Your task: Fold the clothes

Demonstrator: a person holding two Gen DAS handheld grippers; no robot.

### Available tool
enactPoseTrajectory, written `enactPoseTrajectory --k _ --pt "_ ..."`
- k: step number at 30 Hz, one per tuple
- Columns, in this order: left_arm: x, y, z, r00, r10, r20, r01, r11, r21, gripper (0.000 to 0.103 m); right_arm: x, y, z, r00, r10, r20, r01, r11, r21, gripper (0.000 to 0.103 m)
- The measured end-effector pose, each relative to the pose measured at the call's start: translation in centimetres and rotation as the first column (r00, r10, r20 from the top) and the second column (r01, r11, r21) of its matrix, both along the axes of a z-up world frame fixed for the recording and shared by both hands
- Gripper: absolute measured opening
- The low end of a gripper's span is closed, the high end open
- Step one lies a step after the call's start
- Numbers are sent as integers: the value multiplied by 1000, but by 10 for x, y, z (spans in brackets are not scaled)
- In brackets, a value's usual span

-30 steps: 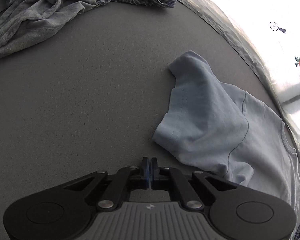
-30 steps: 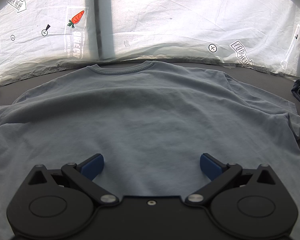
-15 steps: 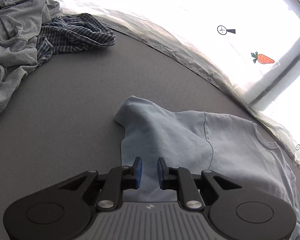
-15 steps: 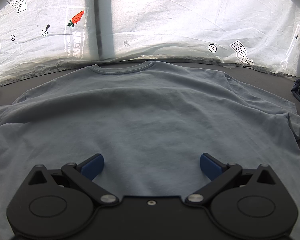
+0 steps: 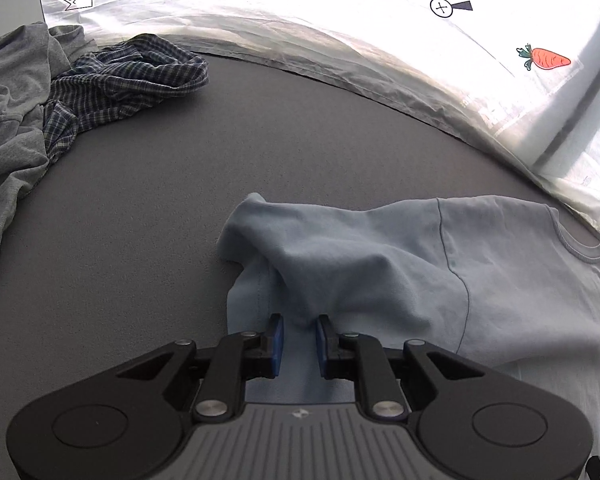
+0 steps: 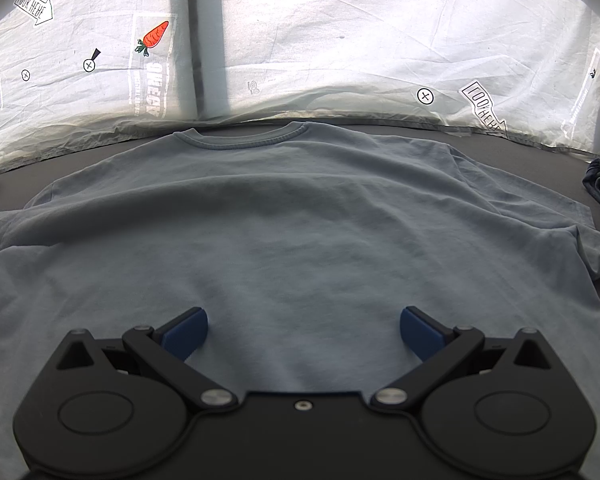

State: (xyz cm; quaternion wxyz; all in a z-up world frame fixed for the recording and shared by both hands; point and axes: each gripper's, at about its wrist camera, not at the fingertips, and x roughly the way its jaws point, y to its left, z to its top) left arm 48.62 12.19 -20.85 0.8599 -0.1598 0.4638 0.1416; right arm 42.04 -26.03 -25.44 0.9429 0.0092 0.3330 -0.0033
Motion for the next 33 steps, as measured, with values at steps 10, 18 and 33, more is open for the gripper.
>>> enactPoseTrajectory --k 10,18,33 --pt "-79 -14 15 1000 1 -21 -2 998 -66 33 -14 -3 5 996 81 -34 -80 997 24 103" --pt "-134 -62 11 990 -120 -76 120 993 -2 38 -55 -36 17 991 77 -113 -66 993 99 103" --pt "-211 -66 4 983 -149 -103 148 989 -18 51 -160 -179 22 934 -330 -138 325 944 -58 103"
